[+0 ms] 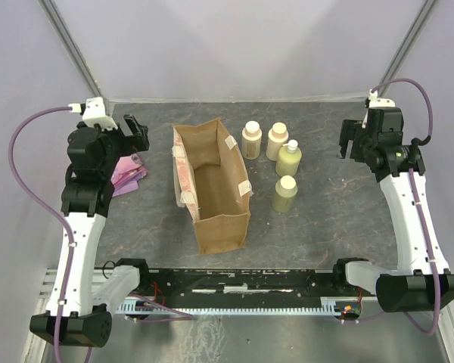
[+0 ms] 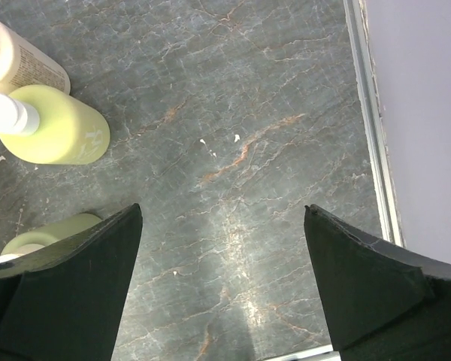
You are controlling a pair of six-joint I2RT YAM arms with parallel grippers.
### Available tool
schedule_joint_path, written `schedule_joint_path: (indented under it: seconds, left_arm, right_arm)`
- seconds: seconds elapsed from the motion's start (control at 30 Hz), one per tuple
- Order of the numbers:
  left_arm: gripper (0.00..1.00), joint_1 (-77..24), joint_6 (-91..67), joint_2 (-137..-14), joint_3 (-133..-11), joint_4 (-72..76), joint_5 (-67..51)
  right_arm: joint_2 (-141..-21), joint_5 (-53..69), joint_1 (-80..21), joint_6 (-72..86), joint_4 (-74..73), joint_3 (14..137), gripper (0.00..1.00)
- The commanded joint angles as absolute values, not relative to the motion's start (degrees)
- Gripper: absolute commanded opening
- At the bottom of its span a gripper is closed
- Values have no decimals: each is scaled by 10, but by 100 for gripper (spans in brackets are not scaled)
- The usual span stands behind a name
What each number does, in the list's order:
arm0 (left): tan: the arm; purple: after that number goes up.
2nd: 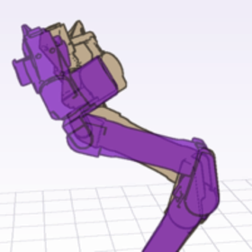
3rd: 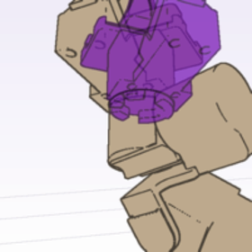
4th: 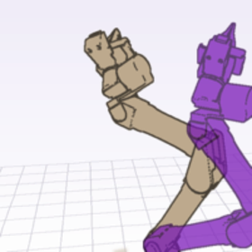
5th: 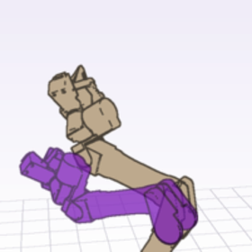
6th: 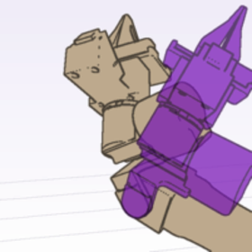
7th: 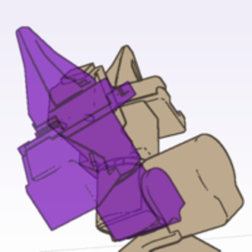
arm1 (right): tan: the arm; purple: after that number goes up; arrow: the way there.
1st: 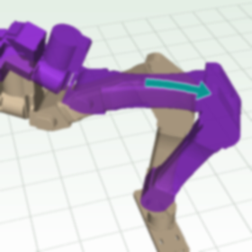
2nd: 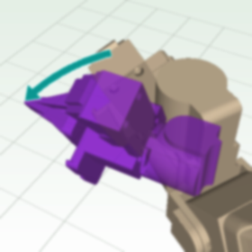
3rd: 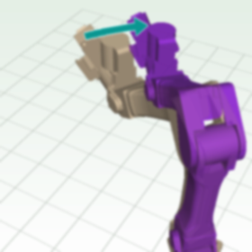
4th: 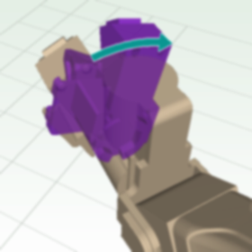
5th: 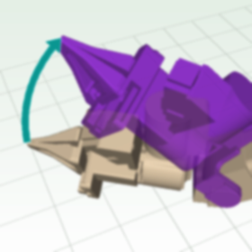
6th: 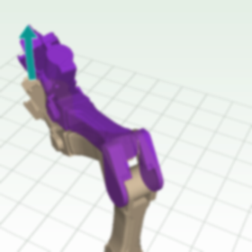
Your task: Place the personal care products into the canvas bag
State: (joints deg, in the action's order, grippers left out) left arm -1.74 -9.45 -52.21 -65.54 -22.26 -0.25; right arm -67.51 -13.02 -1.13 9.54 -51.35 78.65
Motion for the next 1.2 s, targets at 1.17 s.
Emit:
schedule_joint_path:
  seconds: [1.17]
  left_arm:
    - [100, -172, -116, -664, -669, -296, -13]
  right_arm:
    - [-736, -108, -14, 80, -602, 913, 99]
